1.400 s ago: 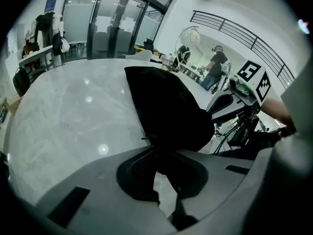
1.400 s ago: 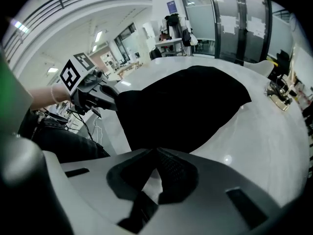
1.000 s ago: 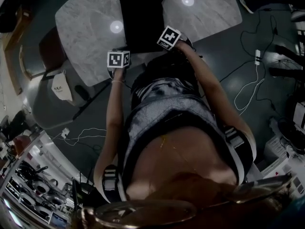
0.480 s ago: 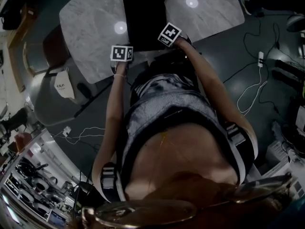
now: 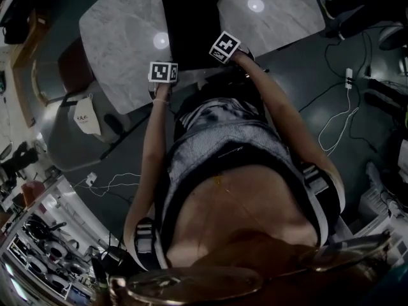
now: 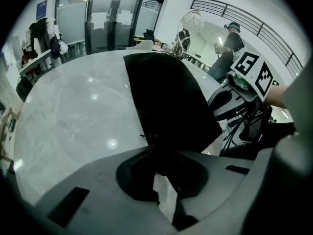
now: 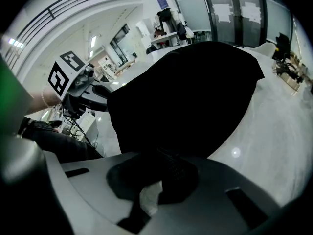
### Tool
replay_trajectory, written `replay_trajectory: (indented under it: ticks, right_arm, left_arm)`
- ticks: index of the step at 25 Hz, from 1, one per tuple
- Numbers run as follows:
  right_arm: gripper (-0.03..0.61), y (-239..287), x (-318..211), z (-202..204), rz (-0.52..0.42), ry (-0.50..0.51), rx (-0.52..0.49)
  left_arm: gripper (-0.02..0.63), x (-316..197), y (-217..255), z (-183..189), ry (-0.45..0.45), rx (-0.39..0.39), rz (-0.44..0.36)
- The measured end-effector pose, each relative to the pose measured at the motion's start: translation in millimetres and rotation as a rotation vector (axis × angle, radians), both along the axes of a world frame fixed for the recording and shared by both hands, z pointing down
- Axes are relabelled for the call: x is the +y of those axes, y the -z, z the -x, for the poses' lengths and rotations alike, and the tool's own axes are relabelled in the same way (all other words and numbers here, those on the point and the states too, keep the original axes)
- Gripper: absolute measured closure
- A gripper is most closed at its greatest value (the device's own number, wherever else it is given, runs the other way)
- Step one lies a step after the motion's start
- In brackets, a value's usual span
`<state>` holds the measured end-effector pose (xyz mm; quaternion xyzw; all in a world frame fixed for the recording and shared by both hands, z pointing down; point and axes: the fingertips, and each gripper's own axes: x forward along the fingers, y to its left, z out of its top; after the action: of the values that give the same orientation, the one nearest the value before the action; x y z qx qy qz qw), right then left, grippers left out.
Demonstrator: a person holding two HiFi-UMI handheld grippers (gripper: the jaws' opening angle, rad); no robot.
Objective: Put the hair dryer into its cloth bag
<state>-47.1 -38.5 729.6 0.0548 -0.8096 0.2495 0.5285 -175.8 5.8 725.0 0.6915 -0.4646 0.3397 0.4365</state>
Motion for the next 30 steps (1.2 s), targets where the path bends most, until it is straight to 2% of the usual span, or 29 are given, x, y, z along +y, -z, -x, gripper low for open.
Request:
replay_trajectory:
  ticks: [9, 12, 17, 22, 26, 30]
  right_arm:
    - [0.509, -2.9, -1.9, -2.0, 0.010, -0.058, 0.009]
    - [0.509, -2.2, 0.2, -2.0, -0.007, -0.044, 0.010]
    - [0.509, 0.5, 0.4, -0.4, -0.026, -0.024, -0.022]
    - [0.508, 5.3, 5.3, -4.9, 0.004, -0.018, -0.059]
    - [0.498, 11.3, 4.8, -8.0, -0.002, 0.000, -0.066]
    - [0.428, 21.5, 1.3, -14.9, -0.020, 0.007, -0.076]
  left_arm:
    - [0.600, -2.7, -7.7, -3.5, -0.010, -0.005, 0.004]
    - [0.600, -1.0, -6.0, -4.0, -0.014, 0.012, 0.008]
    - [0.598, -3.4, -4.6, -3.4, 0.009, 0.084, -0.026]
    - [0.589, 1.0, 0.9, -3.6, 0.064, 0.184, -0.038]
    - [0.537, 7.7, 7.1, -0.7, 0.014, 0.152, -0.039]
    - [0.488, 11.5, 19.7, 0.3, -0.021, 0.125, -0.070]
